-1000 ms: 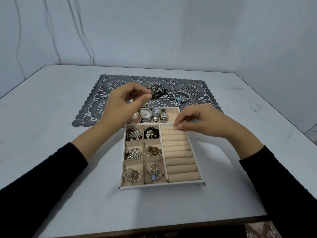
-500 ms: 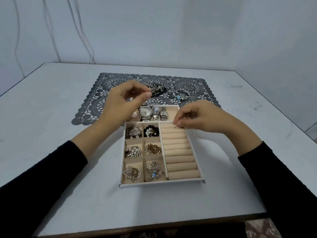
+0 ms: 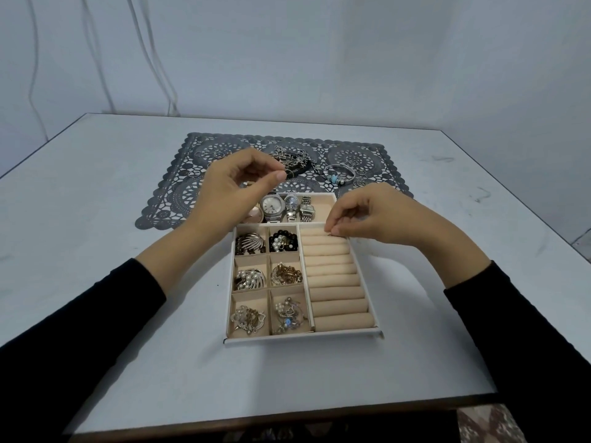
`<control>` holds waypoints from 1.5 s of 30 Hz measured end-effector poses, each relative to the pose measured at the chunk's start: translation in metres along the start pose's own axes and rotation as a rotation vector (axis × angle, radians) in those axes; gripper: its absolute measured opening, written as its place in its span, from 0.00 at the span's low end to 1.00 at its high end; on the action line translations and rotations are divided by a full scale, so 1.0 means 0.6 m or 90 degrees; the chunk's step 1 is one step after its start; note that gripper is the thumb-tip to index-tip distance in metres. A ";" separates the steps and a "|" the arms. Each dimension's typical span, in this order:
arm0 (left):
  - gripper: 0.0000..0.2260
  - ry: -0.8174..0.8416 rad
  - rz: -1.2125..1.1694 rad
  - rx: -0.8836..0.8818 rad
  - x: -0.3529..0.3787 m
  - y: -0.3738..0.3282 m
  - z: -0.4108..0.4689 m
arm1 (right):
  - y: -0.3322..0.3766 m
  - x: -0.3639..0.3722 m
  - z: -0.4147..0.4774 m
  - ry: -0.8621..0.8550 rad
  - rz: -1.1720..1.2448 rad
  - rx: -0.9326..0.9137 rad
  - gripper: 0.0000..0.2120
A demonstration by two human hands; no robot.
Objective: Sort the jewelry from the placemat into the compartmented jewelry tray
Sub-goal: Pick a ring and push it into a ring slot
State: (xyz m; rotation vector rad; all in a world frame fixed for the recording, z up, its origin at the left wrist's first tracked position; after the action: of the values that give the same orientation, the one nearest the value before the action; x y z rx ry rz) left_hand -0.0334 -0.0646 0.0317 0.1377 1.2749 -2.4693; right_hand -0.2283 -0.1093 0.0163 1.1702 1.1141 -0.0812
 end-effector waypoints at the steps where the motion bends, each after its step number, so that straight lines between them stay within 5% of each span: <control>1: 0.04 0.000 -0.001 0.001 0.001 -0.002 0.000 | -0.002 -0.002 -0.002 -0.005 0.023 0.000 0.04; 7: 0.05 0.013 0.006 0.006 0.009 -0.007 -0.002 | -0.030 -0.028 -0.019 -0.138 0.192 0.017 0.06; 13: 0.03 0.042 0.024 0.011 0.016 -0.007 -0.003 | -0.093 -0.038 -0.030 -0.368 0.079 0.084 0.10; 17: 0.03 0.070 0.026 0.020 0.025 -0.010 -0.005 | -0.094 -0.026 -0.032 -0.360 -0.112 0.092 0.16; 21: 0.04 0.123 0.055 0.036 0.039 -0.012 -0.008 | -0.094 -0.012 -0.022 -0.312 -0.165 0.078 0.12; 31: 0.05 0.287 0.159 0.079 0.081 -0.015 -0.024 | -0.098 -0.009 -0.020 -0.284 -0.174 0.113 0.17; 45: 0.04 0.367 0.242 0.100 0.087 -0.013 -0.023 | -0.100 -0.010 -0.018 -0.281 -0.173 0.110 0.17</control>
State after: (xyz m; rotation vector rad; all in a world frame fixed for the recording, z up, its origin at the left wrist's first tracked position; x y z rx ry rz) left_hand -0.0858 -0.0632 0.0167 1.0890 1.1106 -2.2562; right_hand -0.2725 -0.1310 -0.0203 1.0768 0.8758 -0.6268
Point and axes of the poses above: each hand's wrist, its own z-axis towards the middle knuckle, its own x-axis out of the palm, y = z × x, the point moved 7 cm from there along z, towards the middle knuckle, and after that the axes turned 6 degrees about x, right-handed, at the moved point
